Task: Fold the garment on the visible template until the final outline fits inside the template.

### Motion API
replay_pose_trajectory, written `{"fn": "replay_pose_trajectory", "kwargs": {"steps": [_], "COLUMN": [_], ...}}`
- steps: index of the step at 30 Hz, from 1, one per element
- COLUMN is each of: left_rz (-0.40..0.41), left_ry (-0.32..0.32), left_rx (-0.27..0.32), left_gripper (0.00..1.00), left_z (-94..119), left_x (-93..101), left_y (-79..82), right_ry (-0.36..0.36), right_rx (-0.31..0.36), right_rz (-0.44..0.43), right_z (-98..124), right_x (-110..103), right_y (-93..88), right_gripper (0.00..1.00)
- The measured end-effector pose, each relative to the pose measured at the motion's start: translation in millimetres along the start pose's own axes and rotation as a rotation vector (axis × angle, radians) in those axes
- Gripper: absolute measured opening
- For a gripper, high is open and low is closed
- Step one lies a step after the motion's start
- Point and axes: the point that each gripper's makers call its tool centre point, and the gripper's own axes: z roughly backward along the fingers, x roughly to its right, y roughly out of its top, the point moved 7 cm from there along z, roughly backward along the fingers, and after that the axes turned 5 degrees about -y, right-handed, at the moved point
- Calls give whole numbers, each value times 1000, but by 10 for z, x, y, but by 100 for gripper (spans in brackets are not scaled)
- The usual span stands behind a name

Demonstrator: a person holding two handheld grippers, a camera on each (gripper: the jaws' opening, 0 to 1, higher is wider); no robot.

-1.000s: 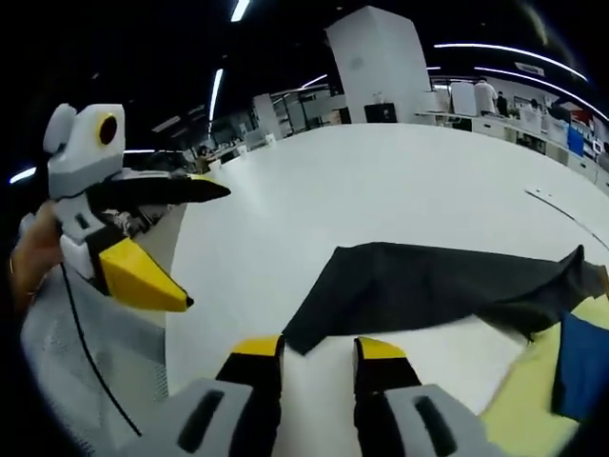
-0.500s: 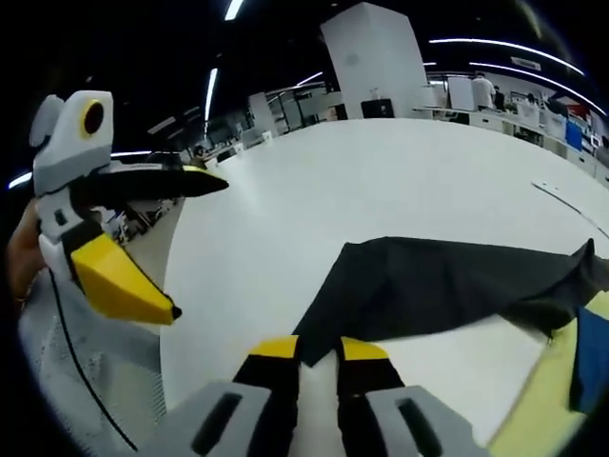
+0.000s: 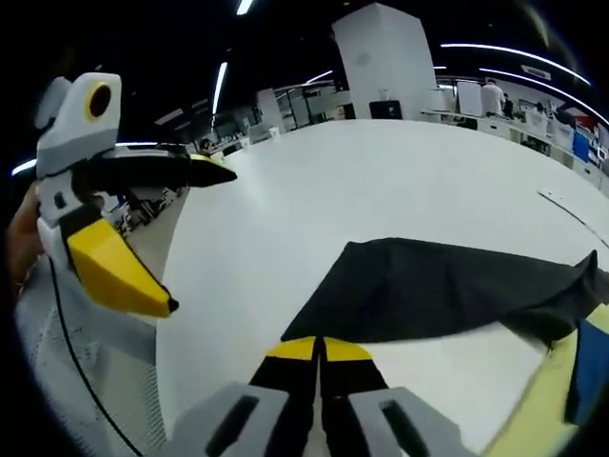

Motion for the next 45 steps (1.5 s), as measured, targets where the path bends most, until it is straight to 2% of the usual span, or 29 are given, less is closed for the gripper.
{"fn": "replay_pose_trajectory", "kwargs": {"steps": [7, 10, 19, 22, 27, 34, 40, 45], "left_rz": [-19, -36, -94, -113, -148, -183, -197, -218], "left_ry": [-16, -32, -77, -91, -127, -181, -208, -257], "left_rx": [-5, -9, -18, -9, -11, -20, -10, -1], "left_gripper": [87, 86, 81, 80, 78, 74, 72, 69], "left_z": [-20, -50, -138, -161, -218, -321, -388, -475], "left_x": [19, 43, 130, 161, 234, 361, 439, 538], "left_y": [24, 56, 174, 223, 285, 336, 402, 464], "right_ry": [3, -6, -5, 27, 47, 82, 76, 78], "right_rx": [40, 39, 35, 36, 43, 32, 25, 8], "right_rz": [62, 128, 116, 146, 89, 76, 57, 68], "right_z": [157, 248, 501, 584, 736, 922, 1081, 1224], "right_x": [55, 111, 271, 279, 351, 434, 541, 627], "right_y": [112, 139, 156, 160, 152, 120, 88, 27], "right_gripper": [0, 0, 0, 0, 0, 0, 0, 0]}}
